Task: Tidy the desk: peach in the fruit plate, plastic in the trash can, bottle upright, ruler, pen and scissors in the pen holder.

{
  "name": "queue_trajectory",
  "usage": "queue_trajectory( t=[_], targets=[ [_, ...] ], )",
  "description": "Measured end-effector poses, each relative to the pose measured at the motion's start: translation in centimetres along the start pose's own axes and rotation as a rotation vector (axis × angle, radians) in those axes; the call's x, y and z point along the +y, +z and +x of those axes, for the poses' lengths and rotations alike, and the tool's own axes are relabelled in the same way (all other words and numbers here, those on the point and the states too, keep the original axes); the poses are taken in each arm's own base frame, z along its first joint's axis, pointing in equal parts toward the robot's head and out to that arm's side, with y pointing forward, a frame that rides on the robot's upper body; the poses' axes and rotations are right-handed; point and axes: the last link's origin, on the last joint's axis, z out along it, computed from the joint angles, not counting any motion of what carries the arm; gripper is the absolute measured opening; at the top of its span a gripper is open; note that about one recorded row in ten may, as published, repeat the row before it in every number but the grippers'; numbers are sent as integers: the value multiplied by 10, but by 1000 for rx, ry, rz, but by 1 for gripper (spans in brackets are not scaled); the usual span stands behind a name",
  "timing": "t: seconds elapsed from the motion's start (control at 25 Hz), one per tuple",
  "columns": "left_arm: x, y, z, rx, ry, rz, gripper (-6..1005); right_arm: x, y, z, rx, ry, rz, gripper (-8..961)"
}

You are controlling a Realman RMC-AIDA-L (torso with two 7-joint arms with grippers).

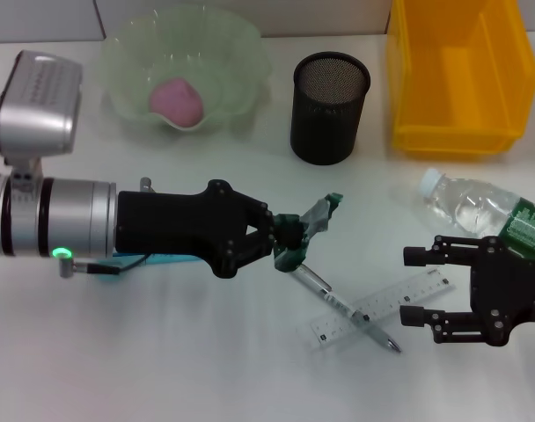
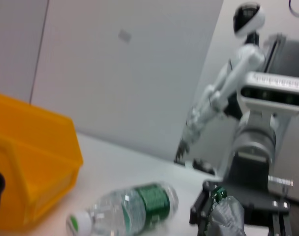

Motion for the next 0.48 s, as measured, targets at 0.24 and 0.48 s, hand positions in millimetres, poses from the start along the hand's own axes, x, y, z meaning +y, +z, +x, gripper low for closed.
queue_trajectory(
  t=[0.24,0.48],
  targets=[
    [10,1,-18,141,21,38,27,0,1,0,0,2,1,734],
    [25,5,-41,266,89,107,28,1,3,1,-8,7,1,734]
  ],
)
